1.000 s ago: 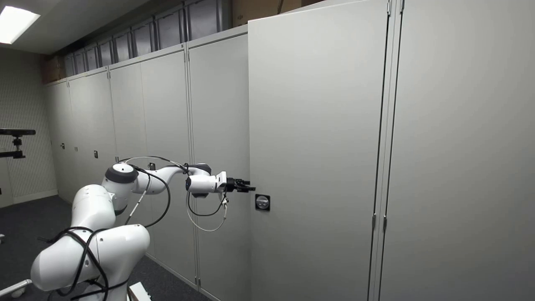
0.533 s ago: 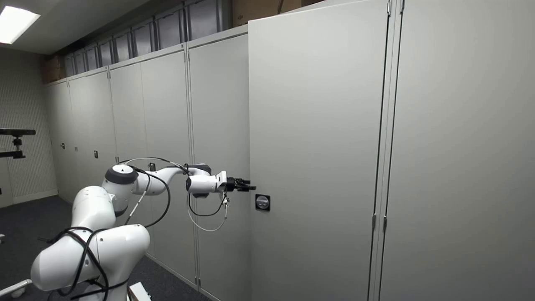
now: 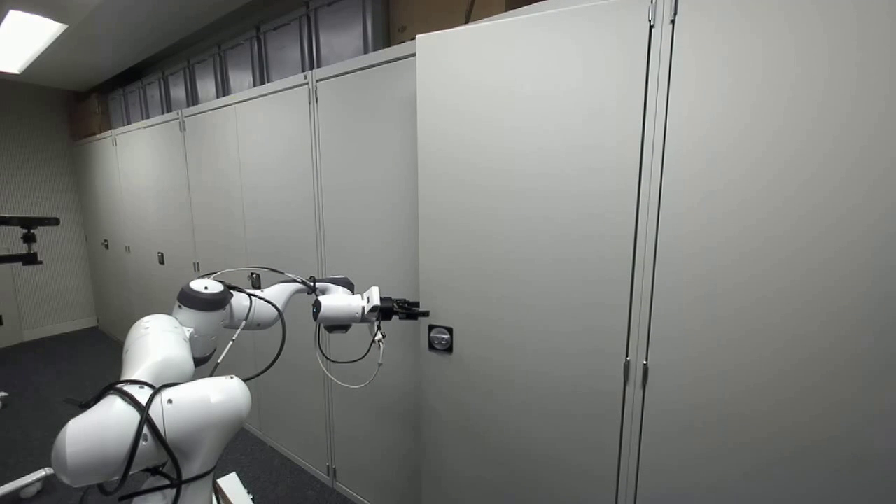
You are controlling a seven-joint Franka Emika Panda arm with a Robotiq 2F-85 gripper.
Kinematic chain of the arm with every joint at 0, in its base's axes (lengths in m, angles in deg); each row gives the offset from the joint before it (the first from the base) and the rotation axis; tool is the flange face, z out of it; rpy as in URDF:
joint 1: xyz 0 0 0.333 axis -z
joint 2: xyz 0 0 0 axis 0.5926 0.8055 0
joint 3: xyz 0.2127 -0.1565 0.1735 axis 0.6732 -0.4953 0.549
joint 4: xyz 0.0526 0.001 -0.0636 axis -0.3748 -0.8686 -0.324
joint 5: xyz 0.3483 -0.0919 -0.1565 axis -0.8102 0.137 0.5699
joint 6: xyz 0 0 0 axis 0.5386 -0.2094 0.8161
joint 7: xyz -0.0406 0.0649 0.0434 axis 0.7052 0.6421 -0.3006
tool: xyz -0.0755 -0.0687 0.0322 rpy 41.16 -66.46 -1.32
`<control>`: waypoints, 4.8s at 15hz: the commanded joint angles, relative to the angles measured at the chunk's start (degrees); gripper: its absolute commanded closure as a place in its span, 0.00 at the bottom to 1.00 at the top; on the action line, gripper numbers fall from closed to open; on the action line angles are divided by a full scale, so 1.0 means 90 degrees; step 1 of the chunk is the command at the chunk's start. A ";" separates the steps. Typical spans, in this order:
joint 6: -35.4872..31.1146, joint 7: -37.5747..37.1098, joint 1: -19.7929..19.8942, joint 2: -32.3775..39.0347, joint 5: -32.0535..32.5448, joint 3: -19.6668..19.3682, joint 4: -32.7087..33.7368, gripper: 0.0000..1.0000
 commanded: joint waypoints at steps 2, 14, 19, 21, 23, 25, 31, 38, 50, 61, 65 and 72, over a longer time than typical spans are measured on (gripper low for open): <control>-0.0040 0.0268 0.0197 0.0145 -0.0416 -0.0212 0.0267 0.00; -0.0037 0.0240 0.0397 0.0184 -0.0849 -0.0249 0.0506 0.00; -0.0038 0.0330 0.0288 0.0181 -0.0984 -0.0326 0.0301 0.00; -0.0034 0.0364 0.0200 0.0209 -0.1015 -0.0385 0.0221 0.00; -0.0029 0.0413 0.0108 0.0198 -0.1017 -0.0410 0.0136 0.00; -0.0028 0.0508 0.0024 0.0156 -0.1021 -0.0412 0.0068 0.00; -0.0004 0.0572 -0.0230 0.0107 -0.1129 -0.0503 -0.0114 0.00; -0.0004 0.0613 -0.0252 0.0108 -0.1290 -0.0524 -0.0127 0.00; -0.0004 0.0221 -0.0161 0.0147 -0.1100 -0.0350 0.0015 0.00; -0.0004 0.0221 -0.0162 0.0147 -0.1108 -0.0351 0.0015 0.00; -0.0003 0.0156 -0.0355 0.0379 -0.1396 -0.0490 -0.0308 0.00; -0.0004 -0.0054 -0.0605 0.0619 -0.1325 -0.0561 -0.0514 0.00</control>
